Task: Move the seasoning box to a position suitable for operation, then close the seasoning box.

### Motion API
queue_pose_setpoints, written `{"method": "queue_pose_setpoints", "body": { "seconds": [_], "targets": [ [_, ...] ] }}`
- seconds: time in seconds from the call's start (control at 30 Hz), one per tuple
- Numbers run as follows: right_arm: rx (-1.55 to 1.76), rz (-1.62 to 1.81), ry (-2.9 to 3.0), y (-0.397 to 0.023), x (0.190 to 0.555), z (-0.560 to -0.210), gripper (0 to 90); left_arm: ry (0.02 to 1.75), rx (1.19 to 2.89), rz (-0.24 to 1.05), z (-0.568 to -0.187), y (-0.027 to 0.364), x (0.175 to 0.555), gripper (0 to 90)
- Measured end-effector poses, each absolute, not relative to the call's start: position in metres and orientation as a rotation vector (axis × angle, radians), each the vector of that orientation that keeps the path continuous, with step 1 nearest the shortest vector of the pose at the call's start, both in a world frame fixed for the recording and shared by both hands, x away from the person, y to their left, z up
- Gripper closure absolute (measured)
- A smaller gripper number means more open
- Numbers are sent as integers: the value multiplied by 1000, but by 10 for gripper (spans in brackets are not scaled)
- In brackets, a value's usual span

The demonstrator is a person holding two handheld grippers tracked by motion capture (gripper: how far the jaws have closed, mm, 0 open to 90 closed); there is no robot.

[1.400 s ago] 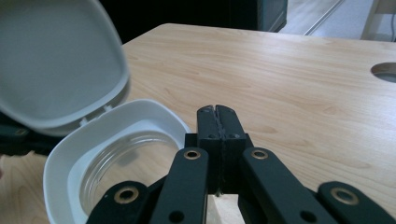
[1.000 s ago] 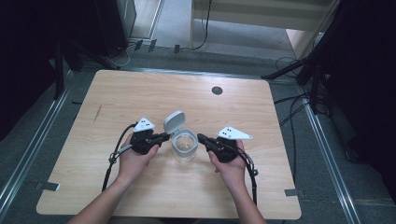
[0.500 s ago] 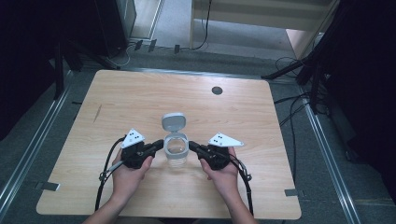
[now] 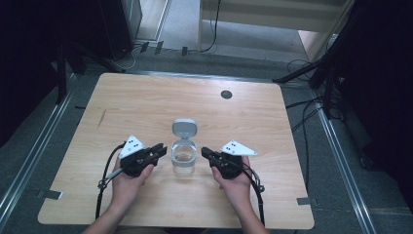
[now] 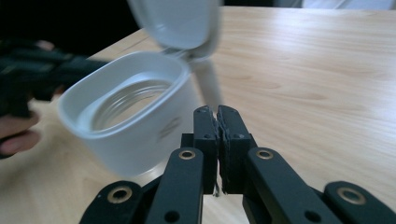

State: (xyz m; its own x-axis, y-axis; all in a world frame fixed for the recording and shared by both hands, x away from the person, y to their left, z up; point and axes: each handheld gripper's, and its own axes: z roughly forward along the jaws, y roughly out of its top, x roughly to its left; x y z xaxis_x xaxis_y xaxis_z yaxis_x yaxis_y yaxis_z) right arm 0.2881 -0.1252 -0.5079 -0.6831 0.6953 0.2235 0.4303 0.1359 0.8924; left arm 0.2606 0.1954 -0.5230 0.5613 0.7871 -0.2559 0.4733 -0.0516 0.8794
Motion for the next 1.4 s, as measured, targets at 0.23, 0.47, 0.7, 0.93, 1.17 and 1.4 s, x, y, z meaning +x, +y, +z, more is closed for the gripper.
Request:
{"method": "queue_pose_setpoints", "body": {
  "seconds": [0.23, 0.47, 0.7, 0.93, 1.17, 1.4],
  "targets": [
    [1162, 1544, 2098, -135, 304, -498, 888, 1252, 1617, 502, -537, 279, 239, 299],
    [1207, 1569, 2045, -134, 327, -479, 889, 1264, 1598, 548, -546, 331, 218, 141],
    [1199, 1566, 2048, -123, 345, -464, 891, 1271, 1565, 507, -550, 334, 219, 141],
    [1160, 1594, 2075, -103, 353, -452, 891, 1299, 1604, 519, -552, 329, 223, 142],
    [1097, 1635, 2119, -93, 342, -444, 890, 1311, 1617, 517, -552, 328, 226, 143],
    [1057, 1622, 2161, -95, 321, -451, 882, 1314, 1622, 511, -552, 328, 227, 143]
  ]
}}
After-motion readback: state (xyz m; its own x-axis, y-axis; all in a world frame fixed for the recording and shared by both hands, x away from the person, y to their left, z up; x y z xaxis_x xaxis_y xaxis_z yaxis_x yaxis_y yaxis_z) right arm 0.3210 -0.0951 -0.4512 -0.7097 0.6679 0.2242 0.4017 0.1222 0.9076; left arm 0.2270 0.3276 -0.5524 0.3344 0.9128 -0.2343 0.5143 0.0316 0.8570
